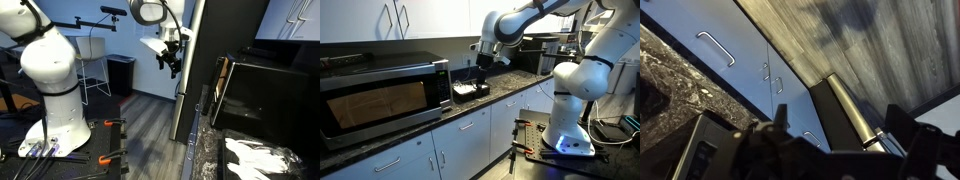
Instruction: Remove a knife from the black rack and put it on the counter
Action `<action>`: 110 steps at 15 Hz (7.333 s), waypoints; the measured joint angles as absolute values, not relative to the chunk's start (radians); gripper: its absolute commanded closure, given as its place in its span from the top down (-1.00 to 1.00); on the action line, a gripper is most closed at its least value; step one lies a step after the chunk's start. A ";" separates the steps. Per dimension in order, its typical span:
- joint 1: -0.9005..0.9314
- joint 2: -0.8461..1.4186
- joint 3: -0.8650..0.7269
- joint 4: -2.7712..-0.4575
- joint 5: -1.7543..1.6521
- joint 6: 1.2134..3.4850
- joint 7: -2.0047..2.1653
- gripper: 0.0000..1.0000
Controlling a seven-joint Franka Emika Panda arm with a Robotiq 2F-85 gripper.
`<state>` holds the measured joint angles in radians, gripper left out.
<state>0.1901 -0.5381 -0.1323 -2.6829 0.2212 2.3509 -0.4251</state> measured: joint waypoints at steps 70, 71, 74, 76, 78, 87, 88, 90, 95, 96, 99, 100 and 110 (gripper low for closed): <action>-0.296 0.114 -0.372 -2.205 0.316 2.488 -0.109 1.00; -0.301 0.133 -0.371 -2.202 0.316 2.512 -0.109 1.00; -0.323 0.192 -0.354 -2.170 0.319 2.536 -0.109 1.00; -0.339 0.229 -0.335 -2.139 0.323 2.536 -0.109 0.89; -0.354 0.265 -0.313 -2.104 0.327 2.535 -0.109 0.81; -0.418 0.414 -0.229 -1.931 0.331 2.468 -0.112 0.09; -0.424 0.428 -0.219 -1.916 0.331 2.453 -0.114 0.06; -0.428 0.454 -0.204 -1.890 0.331 2.430 -0.117 -0.09; -0.430 0.507 -0.189 -1.839 0.331 2.377 -0.118 -0.09; -0.431 0.514 -0.189 -1.832 0.331 2.372 -0.118 -0.03; -0.440 0.524 -0.189 -1.818 0.331 2.369 -0.118 -0.02; -0.444 0.524 -0.189 -1.816 0.331 2.368 -0.118 -0.03; -0.455 0.545 -0.189 -1.791 0.331 2.337 -0.118 -0.06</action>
<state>-0.4546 0.5453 -0.1887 -1.7911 0.3309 2.3374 -0.1178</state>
